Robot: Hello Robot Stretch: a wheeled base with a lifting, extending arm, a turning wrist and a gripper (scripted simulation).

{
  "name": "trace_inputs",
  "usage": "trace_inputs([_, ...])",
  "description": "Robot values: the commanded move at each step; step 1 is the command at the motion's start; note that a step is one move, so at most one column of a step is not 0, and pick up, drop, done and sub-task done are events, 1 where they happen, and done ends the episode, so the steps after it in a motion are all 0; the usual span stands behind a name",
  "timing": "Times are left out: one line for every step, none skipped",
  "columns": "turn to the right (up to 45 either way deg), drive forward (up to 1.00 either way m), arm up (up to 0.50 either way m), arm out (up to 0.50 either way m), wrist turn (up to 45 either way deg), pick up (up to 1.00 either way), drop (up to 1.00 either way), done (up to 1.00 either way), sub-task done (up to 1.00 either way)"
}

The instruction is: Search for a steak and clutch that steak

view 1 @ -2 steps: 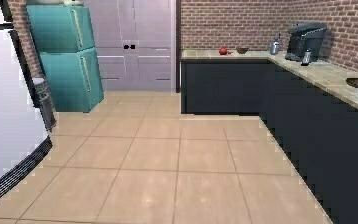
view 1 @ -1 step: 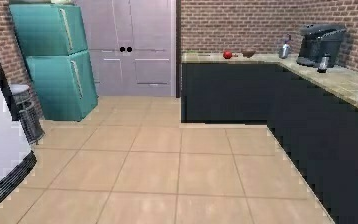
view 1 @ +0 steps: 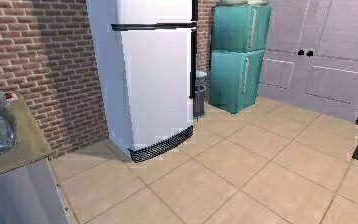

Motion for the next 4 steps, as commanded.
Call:
trace_inputs([-6.0, 0.0, 0.0, 0.0, 0.0, 0.0, 0.0, 0.0, 0.0])
trace_inputs([0.0, 1.0, 0.0, 0.0, 0.0, 0.0, 0.0, 0.0, 0.0])
trace_inputs([-9.0, 0.0, 0.0, 0.0, 0.0, 0.0, 0.0, 0.0, 0.0])
trace_inputs([0.0, 0.3, 0.0, 0.0, 0.0, 0.0, 0.0, 0.0, 0.0])
